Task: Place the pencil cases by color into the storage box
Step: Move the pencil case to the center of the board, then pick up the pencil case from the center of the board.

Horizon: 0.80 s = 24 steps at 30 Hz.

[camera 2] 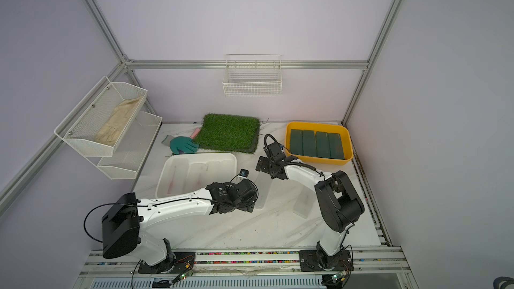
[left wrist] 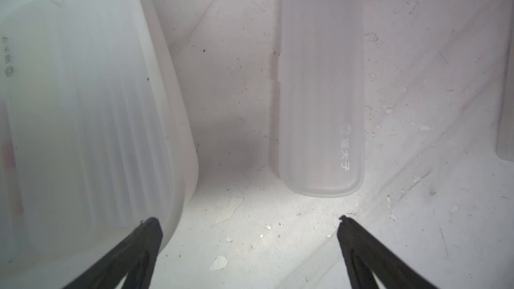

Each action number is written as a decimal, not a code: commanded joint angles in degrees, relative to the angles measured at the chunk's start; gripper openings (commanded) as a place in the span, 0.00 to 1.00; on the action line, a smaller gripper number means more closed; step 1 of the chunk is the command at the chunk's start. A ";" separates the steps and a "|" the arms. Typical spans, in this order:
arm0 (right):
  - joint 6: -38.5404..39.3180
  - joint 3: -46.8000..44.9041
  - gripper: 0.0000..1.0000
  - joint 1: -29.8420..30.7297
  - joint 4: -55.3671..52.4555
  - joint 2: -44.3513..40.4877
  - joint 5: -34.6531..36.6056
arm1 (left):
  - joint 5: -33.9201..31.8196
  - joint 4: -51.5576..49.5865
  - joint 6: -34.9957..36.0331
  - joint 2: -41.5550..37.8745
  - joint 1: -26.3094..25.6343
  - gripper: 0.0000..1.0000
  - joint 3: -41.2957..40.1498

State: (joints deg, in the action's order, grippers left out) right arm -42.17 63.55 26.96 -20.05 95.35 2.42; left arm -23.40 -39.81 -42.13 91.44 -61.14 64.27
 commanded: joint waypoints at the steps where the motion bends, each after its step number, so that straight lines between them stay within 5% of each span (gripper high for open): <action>1: 4.46 -2.46 0.97 -4.77 0.36 -8.68 -1.39 | 1.84 0.00 1.85 2.11 0.15 1.00 6.10; 7: 14.73 -8.36 0.97 -12.76 -0.69 -25.23 -4.05 | 3.87 0.08 2.58 7.70 0.06 1.00 10.47; 13: 21.50 -13.25 0.97 -13.06 2.91 -38.96 -7.24 | 4.66 -0.17 2.93 13.86 0.21 1.00 14.32; 24: 24.24 -21.52 0.97 -12.99 12.35 -49.47 -15.74 | 7.42 -0.87 2.66 21.37 2.16 1.00 19.34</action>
State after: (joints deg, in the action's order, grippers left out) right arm -19.64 43.05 13.65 -11.94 47.53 -10.04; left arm -16.82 -40.45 -39.86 112.31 -59.86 80.01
